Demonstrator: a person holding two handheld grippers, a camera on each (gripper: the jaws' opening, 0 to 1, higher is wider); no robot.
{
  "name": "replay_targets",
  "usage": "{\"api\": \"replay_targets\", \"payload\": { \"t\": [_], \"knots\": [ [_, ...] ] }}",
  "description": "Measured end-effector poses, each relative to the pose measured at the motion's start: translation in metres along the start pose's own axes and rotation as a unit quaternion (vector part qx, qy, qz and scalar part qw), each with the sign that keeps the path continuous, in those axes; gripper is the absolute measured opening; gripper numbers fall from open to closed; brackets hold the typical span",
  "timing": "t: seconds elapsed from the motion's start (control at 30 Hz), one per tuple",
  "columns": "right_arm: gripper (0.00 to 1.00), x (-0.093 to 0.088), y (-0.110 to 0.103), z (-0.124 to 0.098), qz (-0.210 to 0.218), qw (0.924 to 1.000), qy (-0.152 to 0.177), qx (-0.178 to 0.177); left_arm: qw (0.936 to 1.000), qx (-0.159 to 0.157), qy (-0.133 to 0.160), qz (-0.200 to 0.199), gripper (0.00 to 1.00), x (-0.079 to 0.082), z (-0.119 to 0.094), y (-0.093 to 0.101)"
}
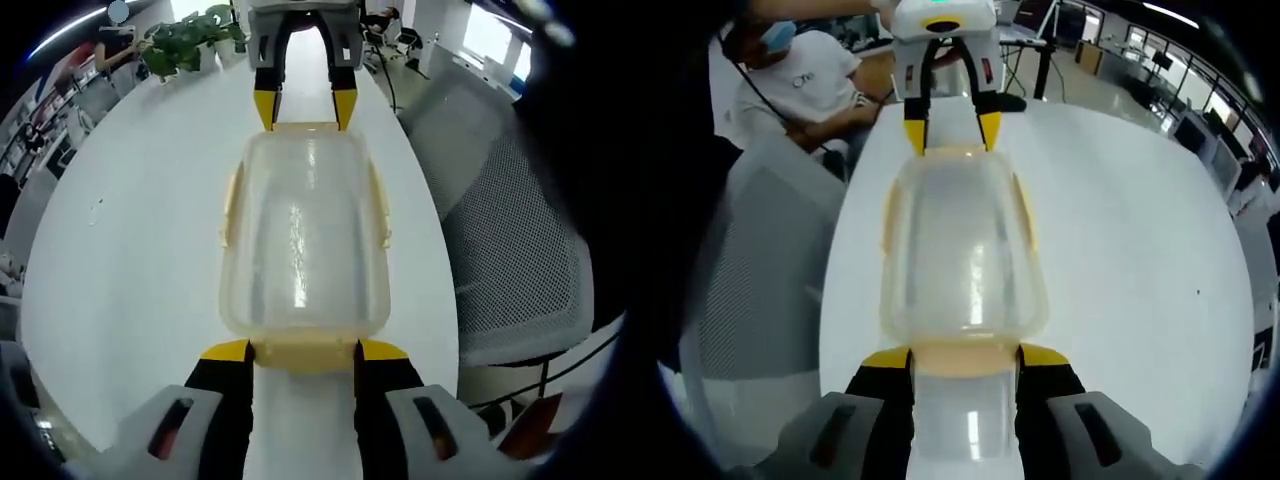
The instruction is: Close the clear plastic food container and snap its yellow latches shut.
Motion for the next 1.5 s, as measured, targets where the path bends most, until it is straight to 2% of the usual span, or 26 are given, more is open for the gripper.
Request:
{"api": "replay_targets", "payload": {
  "t": [0.53,1.5],
  "knots": [
    [0.38,-0.025,-0.009,-0.01,0.005,1.0,0.0,-0.004,1.0,0.004,0.002,0.003,0.38,0.024,0.013,0.009],
    [0.38,-0.062,-0.019,-0.025,0.006,0.9999,-0.012,0.005,0.9999,-0.012,0.003,-0.003,0.38,0.058,0.036,0.021]
  ]
}}
Point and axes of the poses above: the point that each gripper's makers call its tool centre point, and the gripper's own axes: z roughly forward along the fingers, y roughly to its right, x roughly out of its top, the point moved 3 cm from there along -z, roughly backward along the fingers, and after that the axes turned 15 degrees about -z, right-handed, at the moved point
